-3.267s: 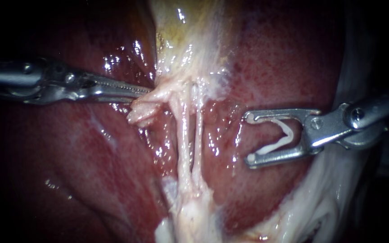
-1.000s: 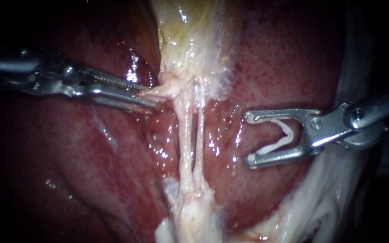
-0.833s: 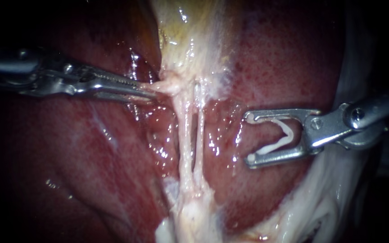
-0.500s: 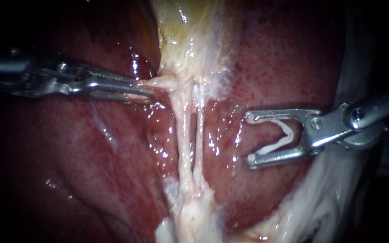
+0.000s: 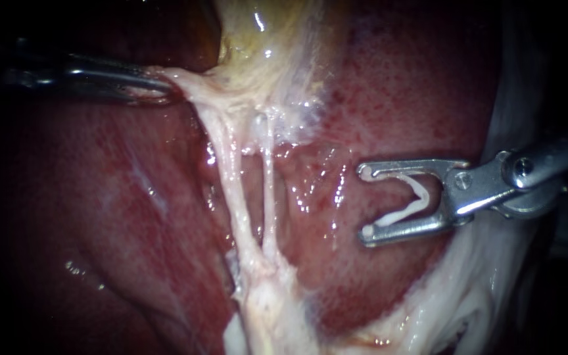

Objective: Grabbing gallbladder

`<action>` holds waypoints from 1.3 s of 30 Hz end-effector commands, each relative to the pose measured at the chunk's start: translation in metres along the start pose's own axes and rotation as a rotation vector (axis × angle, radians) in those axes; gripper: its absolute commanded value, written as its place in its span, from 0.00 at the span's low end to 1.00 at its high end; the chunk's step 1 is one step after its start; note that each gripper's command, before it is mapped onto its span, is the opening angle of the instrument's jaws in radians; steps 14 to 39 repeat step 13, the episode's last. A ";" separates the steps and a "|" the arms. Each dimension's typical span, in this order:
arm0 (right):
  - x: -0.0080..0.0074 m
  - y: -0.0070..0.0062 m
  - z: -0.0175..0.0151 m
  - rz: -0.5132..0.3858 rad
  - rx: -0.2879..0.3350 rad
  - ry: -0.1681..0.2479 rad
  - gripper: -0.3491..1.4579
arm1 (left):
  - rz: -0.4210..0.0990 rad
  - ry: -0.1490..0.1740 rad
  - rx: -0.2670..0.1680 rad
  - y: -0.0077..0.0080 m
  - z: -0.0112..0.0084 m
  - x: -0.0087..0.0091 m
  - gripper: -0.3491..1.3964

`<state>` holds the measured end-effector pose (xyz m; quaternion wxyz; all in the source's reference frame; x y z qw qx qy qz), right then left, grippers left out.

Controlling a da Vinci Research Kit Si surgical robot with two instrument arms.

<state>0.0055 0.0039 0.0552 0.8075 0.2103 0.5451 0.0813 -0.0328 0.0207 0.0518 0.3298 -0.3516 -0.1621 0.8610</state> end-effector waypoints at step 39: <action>0.0000 0.0000 0.0000 0.000 0.000 0.000 0.46 | -0.002 0.001 0.006 0.0000 0.0001 0.0000 0.00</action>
